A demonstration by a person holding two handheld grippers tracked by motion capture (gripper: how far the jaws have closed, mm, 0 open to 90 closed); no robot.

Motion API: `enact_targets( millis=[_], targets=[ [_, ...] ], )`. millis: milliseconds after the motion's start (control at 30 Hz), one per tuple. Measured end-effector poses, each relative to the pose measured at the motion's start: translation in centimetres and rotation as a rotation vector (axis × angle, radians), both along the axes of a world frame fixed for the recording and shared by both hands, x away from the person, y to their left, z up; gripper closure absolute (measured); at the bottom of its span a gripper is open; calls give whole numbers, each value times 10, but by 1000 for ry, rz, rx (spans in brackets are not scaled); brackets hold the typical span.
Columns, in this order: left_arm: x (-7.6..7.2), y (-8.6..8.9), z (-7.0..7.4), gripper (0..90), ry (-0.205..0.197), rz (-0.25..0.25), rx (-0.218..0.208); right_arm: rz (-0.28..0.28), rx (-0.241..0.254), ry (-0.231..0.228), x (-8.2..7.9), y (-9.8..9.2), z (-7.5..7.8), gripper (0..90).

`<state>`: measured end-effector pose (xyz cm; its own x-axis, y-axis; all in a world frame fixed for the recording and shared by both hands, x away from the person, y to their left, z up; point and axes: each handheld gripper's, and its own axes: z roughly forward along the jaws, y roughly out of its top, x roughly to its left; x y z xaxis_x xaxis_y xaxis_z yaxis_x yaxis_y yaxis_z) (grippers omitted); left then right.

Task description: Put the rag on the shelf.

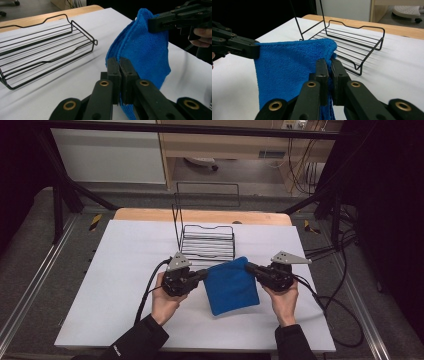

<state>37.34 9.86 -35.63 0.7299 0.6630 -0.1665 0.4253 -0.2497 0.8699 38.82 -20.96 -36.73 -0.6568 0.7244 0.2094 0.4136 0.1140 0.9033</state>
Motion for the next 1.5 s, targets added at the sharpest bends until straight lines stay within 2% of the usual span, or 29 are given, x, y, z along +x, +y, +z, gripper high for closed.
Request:
enact_targets(
  millis=[433, 633, 833, 1233, 1333, 1500],
  targets=[
    [-3, 6, 14, 874, -37, 11, -24, -6, 26, -48, -9, 3, 12, 864],
    [-5, 9, 20, 874, -50, 17, -32, -13, 28, -90, -14, 7, 20, 864],
    [-5, 13, 31, 874, -79, 29, -55, -28, 44, -135, -18, 10, 32, 864],
    [-1, 19, 51, 874, -129, 50, -86, -53, 74, -207, -18, 17, 54, 864],
    [0, 20, 54, 875, -134, 55, -89, -56, 72, -219, -17, 19, 58, 864],
    [4, 24, 63, 875, -163, 77, -90, -57, 65, -246, -16, 24, 68, 864]
  ],
)
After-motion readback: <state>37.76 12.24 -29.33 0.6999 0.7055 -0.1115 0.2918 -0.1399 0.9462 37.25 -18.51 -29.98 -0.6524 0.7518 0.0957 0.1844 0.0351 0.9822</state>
